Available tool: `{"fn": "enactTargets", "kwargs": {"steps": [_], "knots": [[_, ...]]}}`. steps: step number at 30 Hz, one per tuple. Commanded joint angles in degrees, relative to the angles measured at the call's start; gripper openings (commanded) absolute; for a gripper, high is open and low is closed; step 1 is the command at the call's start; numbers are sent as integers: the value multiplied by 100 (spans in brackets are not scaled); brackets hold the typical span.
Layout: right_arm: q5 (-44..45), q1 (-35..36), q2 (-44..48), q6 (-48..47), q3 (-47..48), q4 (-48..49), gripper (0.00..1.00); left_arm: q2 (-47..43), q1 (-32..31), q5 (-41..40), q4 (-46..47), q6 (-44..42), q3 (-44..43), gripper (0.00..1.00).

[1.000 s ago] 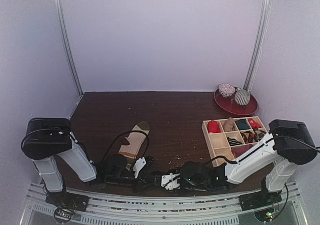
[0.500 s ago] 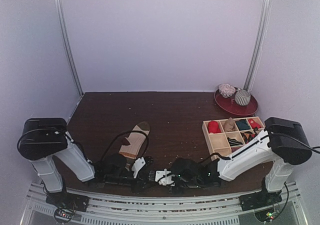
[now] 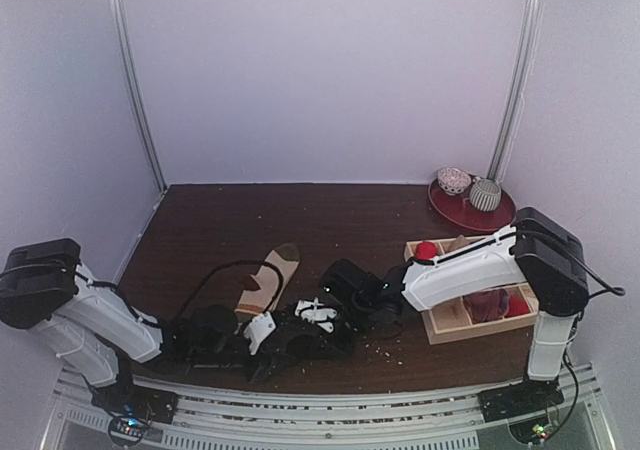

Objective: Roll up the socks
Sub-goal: Roll the sock at the center of the board.

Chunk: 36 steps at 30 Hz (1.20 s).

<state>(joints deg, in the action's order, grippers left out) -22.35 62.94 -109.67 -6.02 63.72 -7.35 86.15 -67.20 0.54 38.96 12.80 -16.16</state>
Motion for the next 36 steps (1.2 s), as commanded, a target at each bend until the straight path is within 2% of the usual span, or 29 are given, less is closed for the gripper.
{"fn": "enactTargets", "kwargs": {"steps": [1,4,9,12,17,22,25,26,29,31,33,36], "knots": [[-172,-279,-607,522,-22,-1394,10,69,-59,270,598,-890,-6,47],[-286,-336,-608,568,5,-1458,10,123,-60,266,1046,-1017,37,48],[-551,-400,-684,552,-40,-1508,10,-48,-56,-239,1334,-1039,207,52],[-628,-444,-806,533,-22,-1589,11,-29,-34,-282,1381,-1196,195,54],[-635,-490,-877,490,15,-1695,11,546,121,158,1167,-1315,-224,47],[-625,-520,-855,462,-46,-1723,10,876,241,568,1156,-1372,-443,46],[-505,-522,-839,435,-118,-1696,10,628,248,260,886,-1285,-419,44],[-468,-530,-837,431,-167,-1679,10,428,255,61,914,-1186,-300,45],[-410,-559,-843,414,-325,-1540,10,-227,259,-436,1008,-797,61,58],[-385,-579,-866,440,-419,-1443,10,-511,257,-607,747,-580,128,60],[-352,-573,-905,453,-495,-1374,10,-784,254,-602,474,-505,169,63],[-428,-576,-962,458,-489,-1345,10,-1053,252,-387,640,-598,377,68]]}}
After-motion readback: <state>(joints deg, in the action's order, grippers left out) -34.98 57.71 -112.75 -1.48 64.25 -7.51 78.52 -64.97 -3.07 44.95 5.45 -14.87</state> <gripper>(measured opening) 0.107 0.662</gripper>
